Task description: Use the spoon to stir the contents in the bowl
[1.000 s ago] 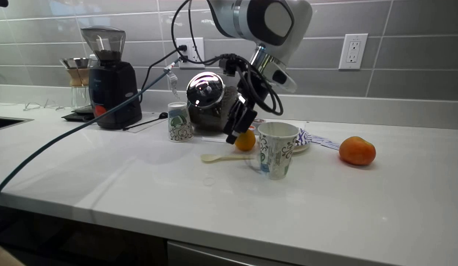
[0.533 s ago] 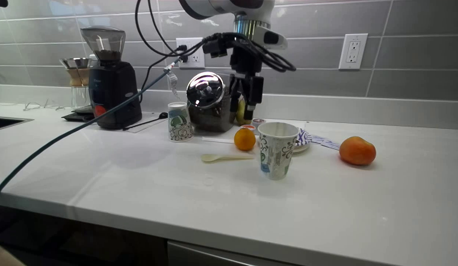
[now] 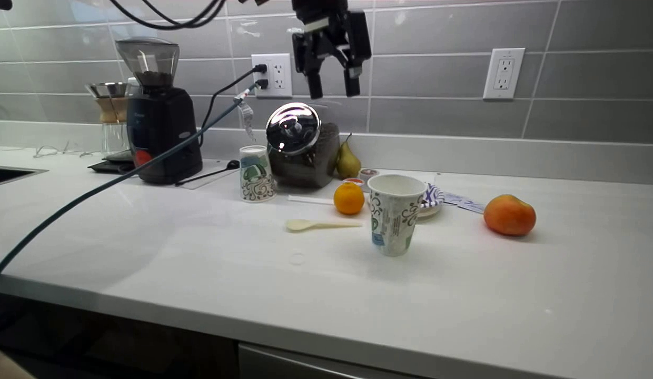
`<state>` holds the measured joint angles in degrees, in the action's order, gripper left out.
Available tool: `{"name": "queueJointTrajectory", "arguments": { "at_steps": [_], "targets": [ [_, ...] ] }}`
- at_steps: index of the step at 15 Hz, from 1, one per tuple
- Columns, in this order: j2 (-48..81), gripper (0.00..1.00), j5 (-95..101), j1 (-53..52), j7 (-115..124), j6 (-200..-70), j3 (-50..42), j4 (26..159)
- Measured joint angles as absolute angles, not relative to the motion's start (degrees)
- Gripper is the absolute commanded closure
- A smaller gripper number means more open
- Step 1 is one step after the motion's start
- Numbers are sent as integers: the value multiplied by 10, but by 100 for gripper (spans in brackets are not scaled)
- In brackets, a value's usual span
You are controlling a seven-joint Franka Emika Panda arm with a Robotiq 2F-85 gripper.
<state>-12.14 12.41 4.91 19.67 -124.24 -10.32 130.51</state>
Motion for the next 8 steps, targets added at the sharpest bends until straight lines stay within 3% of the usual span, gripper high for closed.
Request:
{"name": "queueJointTrajectory", "arguments": {
  "at_steps": [8],
  "targets": [
    [-317, 0, 43, 57, 47, -1169, -106, 1346]
  ]
}}
